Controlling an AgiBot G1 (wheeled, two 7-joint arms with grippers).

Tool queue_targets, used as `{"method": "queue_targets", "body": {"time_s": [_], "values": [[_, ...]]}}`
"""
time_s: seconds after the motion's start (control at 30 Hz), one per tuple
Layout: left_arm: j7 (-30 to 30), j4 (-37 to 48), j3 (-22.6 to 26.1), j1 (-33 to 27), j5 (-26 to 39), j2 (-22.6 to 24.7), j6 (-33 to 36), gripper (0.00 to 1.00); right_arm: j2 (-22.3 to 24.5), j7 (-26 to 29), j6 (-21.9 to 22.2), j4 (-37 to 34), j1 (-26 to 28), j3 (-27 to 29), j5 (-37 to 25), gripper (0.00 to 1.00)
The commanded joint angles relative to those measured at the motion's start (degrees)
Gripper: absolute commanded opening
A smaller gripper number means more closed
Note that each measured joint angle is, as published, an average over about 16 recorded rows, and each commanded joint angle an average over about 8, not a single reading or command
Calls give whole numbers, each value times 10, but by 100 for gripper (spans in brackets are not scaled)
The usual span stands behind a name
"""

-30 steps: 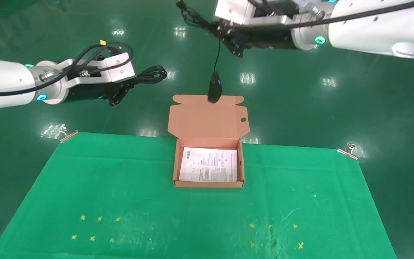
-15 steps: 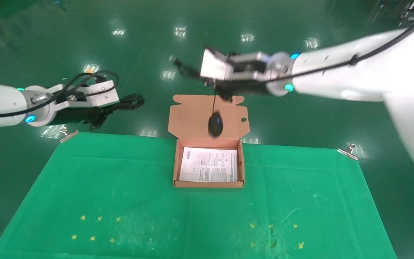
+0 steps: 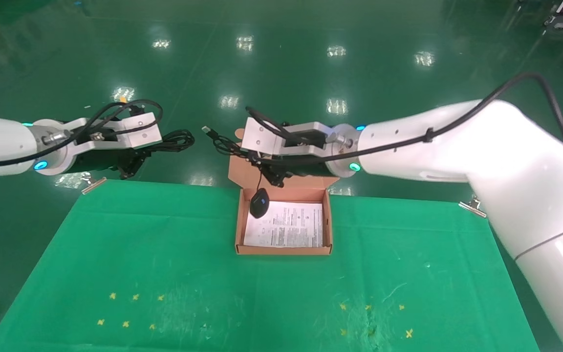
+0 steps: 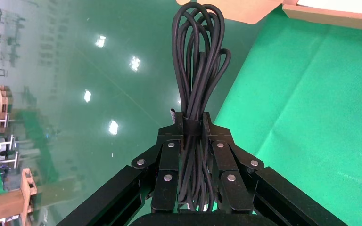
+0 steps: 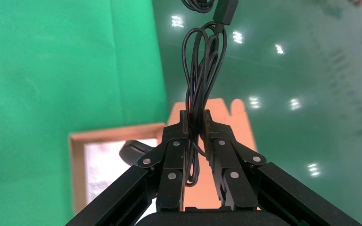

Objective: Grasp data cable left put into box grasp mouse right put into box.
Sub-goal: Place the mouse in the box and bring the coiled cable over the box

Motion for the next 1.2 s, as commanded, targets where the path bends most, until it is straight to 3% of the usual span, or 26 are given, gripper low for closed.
{"method": "queue_targets", "body": {"time_s": [0.03, 0.43, 0.47, 0.7, 0.73, 1.2], "values": [[-2, -2, 0, 1, 1, 0, 0, 0, -1, 14, 5, 1, -7, -7, 10, 0], [-4, -4, 0, 1, 3, -1, 1, 0, -2, 57, 42, -94, -26, -50, 44, 0], [-4, -4, 0, 1, 3, -1, 1, 0, -3, 57, 43, -98, -26, -53, 49, 9], [-5, -5, 0, 1, 3, -1, 1, 0, -4, 47, 48, -110, -27, -70, 72, 96], [-5, -5, 0, 2, 3, -1, 1, 0, -3, 46, 48, -110, -27, -71, 74, 100], [33, 29, 14, 40, -11, 43, -52, 0, 26, 62, 49, -85, -26, -85, 78, 100]]}}
